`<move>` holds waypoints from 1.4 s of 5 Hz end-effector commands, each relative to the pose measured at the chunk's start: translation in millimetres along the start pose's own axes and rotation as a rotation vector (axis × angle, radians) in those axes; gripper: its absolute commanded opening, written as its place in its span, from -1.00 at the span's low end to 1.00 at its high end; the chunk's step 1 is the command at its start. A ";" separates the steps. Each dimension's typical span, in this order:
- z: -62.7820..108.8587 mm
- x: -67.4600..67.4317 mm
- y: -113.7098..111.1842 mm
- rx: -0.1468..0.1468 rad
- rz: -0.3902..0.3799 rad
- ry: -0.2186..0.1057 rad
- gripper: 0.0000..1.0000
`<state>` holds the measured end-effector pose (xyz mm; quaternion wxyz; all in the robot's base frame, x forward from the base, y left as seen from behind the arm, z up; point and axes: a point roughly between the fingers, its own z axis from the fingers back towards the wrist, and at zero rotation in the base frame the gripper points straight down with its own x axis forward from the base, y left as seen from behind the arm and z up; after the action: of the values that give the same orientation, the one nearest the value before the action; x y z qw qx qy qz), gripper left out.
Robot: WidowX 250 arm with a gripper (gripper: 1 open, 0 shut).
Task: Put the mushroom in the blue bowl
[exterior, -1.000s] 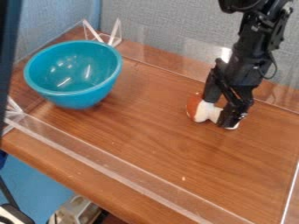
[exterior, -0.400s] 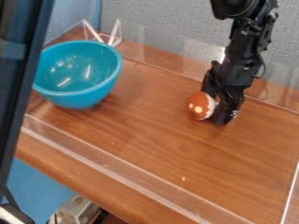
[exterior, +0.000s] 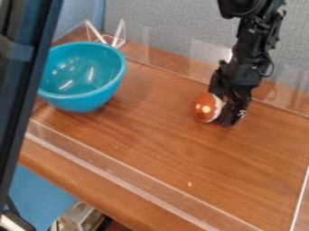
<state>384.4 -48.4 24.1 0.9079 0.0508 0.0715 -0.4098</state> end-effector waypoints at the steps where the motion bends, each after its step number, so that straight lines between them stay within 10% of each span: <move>1: 5.4 -4.3 12.5 0.008 0.014 -0.022 1.00; 4: 0.1 -7.1 17.0 -0.017 -0.022 -0.026 1.00; 5: -1.0 -8.4 16.9 -0.025 -0.033 -0.027 -1.00; 7: 1.0 -11.3 6.7 -0.054 -0.051 -0.026 -1.00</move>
<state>383.7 -38.3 21.0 0.8976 0.0187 0.0763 -0.4337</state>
